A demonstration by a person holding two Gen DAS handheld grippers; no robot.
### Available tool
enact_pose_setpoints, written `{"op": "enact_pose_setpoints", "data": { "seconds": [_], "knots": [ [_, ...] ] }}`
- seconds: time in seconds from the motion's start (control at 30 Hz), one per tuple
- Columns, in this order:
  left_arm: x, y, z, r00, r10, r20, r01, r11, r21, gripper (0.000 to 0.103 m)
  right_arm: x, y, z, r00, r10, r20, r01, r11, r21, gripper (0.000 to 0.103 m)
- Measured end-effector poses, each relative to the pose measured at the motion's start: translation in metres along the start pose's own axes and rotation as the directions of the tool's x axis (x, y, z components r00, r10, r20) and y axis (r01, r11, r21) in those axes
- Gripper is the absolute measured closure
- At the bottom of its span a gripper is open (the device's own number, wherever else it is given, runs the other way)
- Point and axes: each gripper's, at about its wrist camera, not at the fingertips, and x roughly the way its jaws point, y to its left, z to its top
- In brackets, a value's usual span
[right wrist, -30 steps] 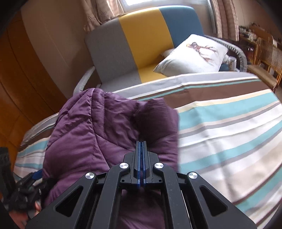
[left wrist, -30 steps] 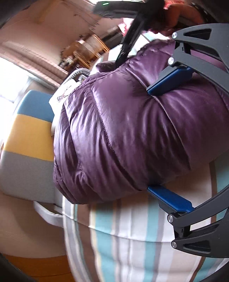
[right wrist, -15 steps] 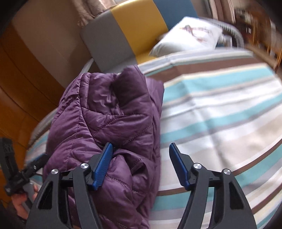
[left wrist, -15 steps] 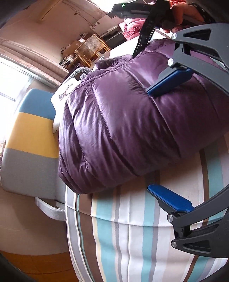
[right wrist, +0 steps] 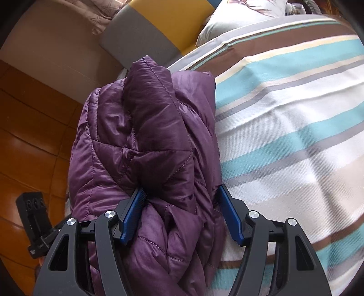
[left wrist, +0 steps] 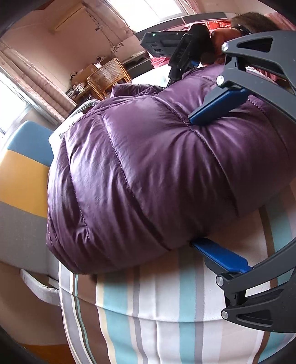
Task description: Fold large clothes
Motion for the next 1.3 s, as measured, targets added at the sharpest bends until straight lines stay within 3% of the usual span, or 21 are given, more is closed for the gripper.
{"op": "enact_pose_setpoints", "data": {
  "seconds": [0.17, 0.23, 0.43, 0.53, 0.77, 0.93, 1.17, 1.23, 1.3],
  "knots": [
    [0.004, -0.004, -0.002, 1.000, 0.000, -0.002, 0.000, 1.000, 0.019, 0.005, 0.011, -0.002, 0.007, 0.999, 0.036, 0.011, -0.036, 0.999, -0.012, 0.048],
    [0.003, -0.008, -0.002, 1.000, -0.001, 0.001, 0.001, 0.999, 0.036, 0.012, 0.012, -0.004, 0.006, 0.998, 0.064, 0.027, -0.064, 0.998, -0.008, 0.059],
    [-0.007, -0.018, -0.004, 1.000, 0.007, 0.018, -0.009, 0.996, 0.087, 0.029, 0.002, 0.004, -0.003, 0.994, 0.082, 0.072, -0.079, 0.996, -0.036, 0.075],
    [-0.016, -0.020, -0.005, 1.000, 0.005, 0.021, -0.007, 0.995, 0.104, 0.038, -0.008, 0.011, -0.011, 0.992, 0.090, 0.089, -0.086, 0.995, -0.045, 0.076],
    [-0.035, -0.019, -0.013, 0.999, -0.005, 0.037, 0.000, 0.994, 0.110, 0.048, -0.023, 0.018, -0.029, 0.988, 0.108, 0.115, -0.104, 0.994, -0.038, 0.078],
    [-0.054, -0.022, -0.019, 0.997, 0.022, 0.079, -0.034, 0.988, 0.150, 0.054, -0.027, 0.032, -0.042, 0.985, 0.087, 0.150, -0.075, 0.994, -0.084, 0.080],
    [-0.086, -0.019, -0.033, 0.987, 0.047, 0.154, -0.074, 0.981, 0.179, 0.058, -0.034, 0.044, -0.062, 0.967, 0.149, 0.208, -0.128, 0.986, -0.109, 0.084],
    [-0.095, -0.018, -0.036, 0.985, 0.048, 0.167, -0.079, 0.979, 0.187, 0.062, -0.037, 0.054, -0.064, 0.954, 0.201, 0.223, -0.177, 0.976, -0.126, 0.085],
    [-0.103, -0.015, -0.039, 0.983, 0.046, 0.176, -0.081, 0.978, 0.193, 0.062, -0.034, 0.070, -0.063, 0.969, 0.138, 0.206, -0.105, 0.981, -0.162, 0.085]
  ]
}}
